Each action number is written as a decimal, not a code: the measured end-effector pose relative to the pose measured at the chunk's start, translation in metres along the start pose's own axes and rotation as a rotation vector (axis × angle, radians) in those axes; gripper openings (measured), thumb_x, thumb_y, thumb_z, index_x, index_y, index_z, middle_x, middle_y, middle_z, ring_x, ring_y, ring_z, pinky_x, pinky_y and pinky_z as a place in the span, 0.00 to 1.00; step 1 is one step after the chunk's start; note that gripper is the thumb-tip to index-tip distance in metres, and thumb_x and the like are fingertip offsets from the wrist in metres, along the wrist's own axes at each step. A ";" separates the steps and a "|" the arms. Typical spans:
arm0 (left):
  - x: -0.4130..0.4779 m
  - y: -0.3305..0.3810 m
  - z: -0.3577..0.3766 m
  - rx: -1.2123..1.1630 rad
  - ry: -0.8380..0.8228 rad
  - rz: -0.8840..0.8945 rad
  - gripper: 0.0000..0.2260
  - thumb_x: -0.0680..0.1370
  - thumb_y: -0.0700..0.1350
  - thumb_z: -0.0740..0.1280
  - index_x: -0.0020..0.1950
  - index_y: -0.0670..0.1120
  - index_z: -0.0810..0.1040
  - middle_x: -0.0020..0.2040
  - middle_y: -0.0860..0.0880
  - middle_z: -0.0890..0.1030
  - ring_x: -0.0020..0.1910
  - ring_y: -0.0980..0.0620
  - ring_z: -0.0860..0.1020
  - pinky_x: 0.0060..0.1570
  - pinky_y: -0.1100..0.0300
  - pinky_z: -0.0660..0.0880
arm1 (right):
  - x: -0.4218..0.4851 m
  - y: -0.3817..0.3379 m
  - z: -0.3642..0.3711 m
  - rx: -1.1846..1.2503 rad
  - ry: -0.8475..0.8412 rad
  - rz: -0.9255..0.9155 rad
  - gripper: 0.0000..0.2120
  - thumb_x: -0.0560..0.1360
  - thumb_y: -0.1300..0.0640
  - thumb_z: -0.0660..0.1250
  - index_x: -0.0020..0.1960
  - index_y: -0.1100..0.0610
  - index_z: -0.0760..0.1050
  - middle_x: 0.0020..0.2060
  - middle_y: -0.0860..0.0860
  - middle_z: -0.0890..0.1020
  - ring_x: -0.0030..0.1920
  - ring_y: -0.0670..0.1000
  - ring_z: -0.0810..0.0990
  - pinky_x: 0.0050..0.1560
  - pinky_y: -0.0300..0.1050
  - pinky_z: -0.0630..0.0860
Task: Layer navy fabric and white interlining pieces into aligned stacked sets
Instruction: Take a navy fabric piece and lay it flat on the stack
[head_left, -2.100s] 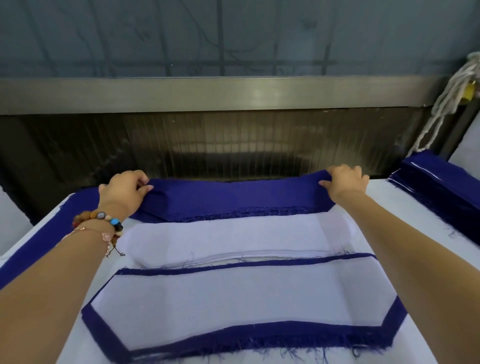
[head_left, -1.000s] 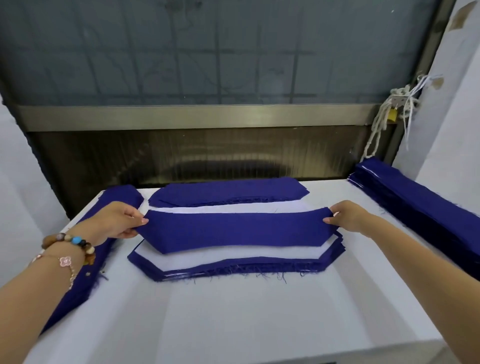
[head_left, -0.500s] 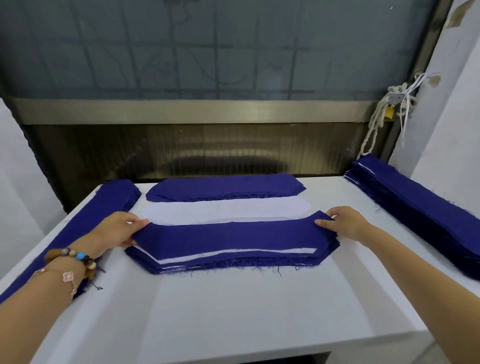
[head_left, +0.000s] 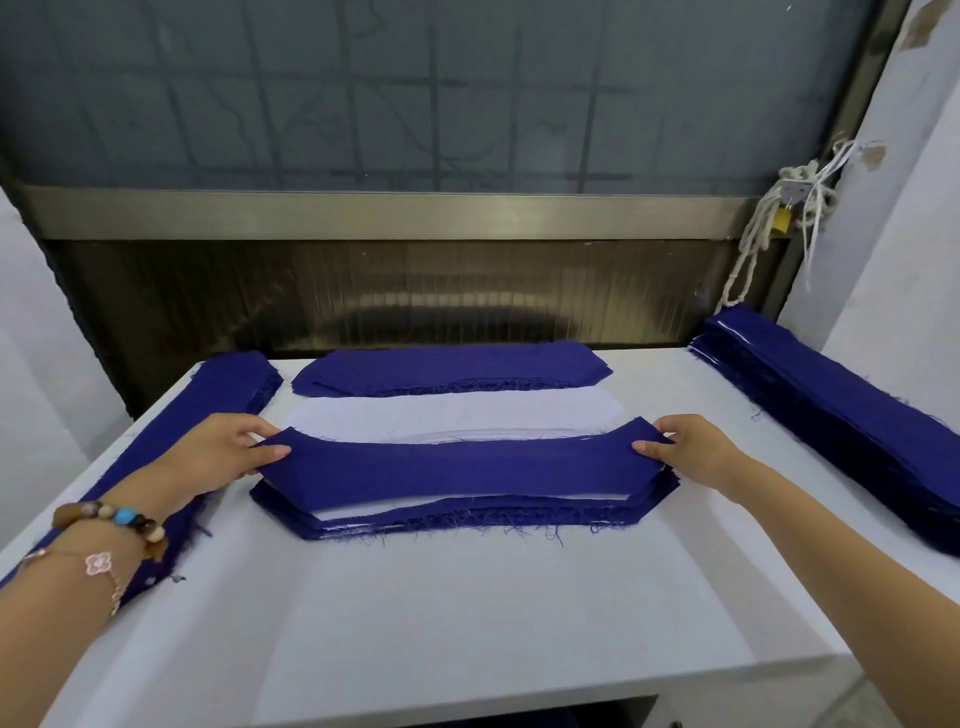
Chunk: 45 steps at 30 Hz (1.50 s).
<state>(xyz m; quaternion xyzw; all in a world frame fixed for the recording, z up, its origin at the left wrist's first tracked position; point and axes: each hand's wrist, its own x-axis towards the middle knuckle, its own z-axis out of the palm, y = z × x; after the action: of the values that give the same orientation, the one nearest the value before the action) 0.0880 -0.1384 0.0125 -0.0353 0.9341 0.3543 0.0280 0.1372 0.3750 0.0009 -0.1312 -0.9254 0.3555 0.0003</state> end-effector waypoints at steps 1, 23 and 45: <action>-0.001 -0.003 0.001 0.005 -0.019 0.002 0.08 0.74 0.46 0.73 0.51 0.49 0.80 0.50 0.47 0.81 0.46 0.49 0.81 0.47 0.53 0.79 | -0.002 0.002 0.002 -0.011 -0.001 -0.002 0.07 0.75 0.49 0.69 0.43 0.51 0.76 0.42 0.47 0.79 0.45 0.49 0.76 0.40 0.40 0.71; -0.025 -0.017 0.028 0.069 0.156 0.199 0.12 0.75 0.44 0.71 0.56 0.52 0.74 0.37 0.45 0.77 0.37 0.48 0.76 0.37 0.62 0.70 | -0.005 0.007 0.015 -0.102 0.183 0.021 0.10 0.74 0.48 0.70 0.42 0.53 0.75 0.38 0.50 0.80 0.39 0.50 0.78 0.37 0.43 0.71; -0.030 0.058 0.080 0.154 0.010 0.473 0.04 0.78 0.49 0.67 0.45 0.54 0.74 0.37 0.51 0.75 0.34 0.55 0.71 0.35 0.64 0.70 | -0.014 -0.042 0.053 -0.217 0.027 -0.468 0.03 0.77 0.56 0.66 0.46 0.50 0.74 0.41 0.48 0.75 0.38 0.46 0.73 0.40 0.35 0.70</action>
<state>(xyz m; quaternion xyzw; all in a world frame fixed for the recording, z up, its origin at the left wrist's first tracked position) 0.1149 -0.0408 -0.0070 0.1846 0.9408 0.2785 -0.0575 0.1360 0.3063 -0.0097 0.0825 -0.9632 0.2427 0.0809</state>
